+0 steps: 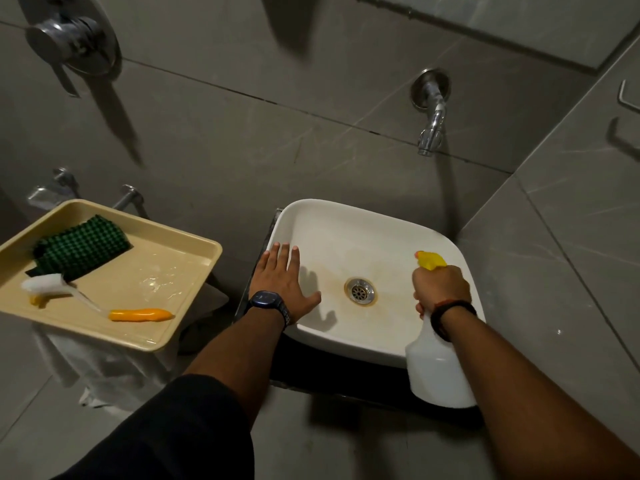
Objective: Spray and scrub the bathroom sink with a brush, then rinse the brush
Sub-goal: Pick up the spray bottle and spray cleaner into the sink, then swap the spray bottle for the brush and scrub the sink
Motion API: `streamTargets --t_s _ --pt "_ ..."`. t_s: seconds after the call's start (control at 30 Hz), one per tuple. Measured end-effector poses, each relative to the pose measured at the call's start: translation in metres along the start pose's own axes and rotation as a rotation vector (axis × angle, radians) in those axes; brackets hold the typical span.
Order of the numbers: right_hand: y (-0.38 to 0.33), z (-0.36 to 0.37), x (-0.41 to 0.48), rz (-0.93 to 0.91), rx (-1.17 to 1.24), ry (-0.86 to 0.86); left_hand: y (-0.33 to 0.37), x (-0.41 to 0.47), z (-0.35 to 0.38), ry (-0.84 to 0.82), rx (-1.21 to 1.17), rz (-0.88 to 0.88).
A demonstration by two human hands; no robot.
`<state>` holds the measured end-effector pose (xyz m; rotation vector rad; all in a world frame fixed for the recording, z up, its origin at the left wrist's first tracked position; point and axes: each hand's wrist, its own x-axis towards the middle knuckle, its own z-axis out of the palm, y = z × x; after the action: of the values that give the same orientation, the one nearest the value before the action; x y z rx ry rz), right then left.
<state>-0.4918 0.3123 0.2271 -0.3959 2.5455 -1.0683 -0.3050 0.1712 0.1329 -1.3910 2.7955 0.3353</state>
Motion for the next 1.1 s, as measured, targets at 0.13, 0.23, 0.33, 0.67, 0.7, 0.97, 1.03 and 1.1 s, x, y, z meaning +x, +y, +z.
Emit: streamTargets --t_s 0.13,0.23,0.33,0.67,0.7,0.97,1.03,1.1 --pt "0.022 -0.019 0.007 0.07 -0.049 -0.078 0.0 0.001 0.001 0.006 -0.001 -0.003" --pt "0.03 -0.027 0.004 0.112 -0.043 -0.122 0.0 0.001 0.003 0.026 0.005 0.001" --pt "0.029 -0.025 -0.006 0.112 -0.032 -0.223 0.0 0.001 0.003 0.024 0.015 0.0" --pt "-0.071 0.037 -0.082 -0.468 0.362 -0.375 -0.024 -0.013 -0.005 0.136 -0.218 -0.021" --pt "-0.089 0.052 -0.093 -0.55 0.41 -0.387 -0.041 -0.017 -0.007 0.177 -0.262 -0.072" --pt "-0.193 0.24 -0.146 -0.684 0.609 -0.447 -0.252 -0.053 -0.003 0.217 -0.252 -0.495" --pt "-0.202 0.301 -0.147 -0.598 0.638 -0.503 -0.299 -0.059 0.008 0.197 -0.239 -0.578" --pt "-0.201 0.353 -0.146 -0.56 0.615 -0.546 -0.338 -0.064 0.024 0.161 -0.211 -0.641"
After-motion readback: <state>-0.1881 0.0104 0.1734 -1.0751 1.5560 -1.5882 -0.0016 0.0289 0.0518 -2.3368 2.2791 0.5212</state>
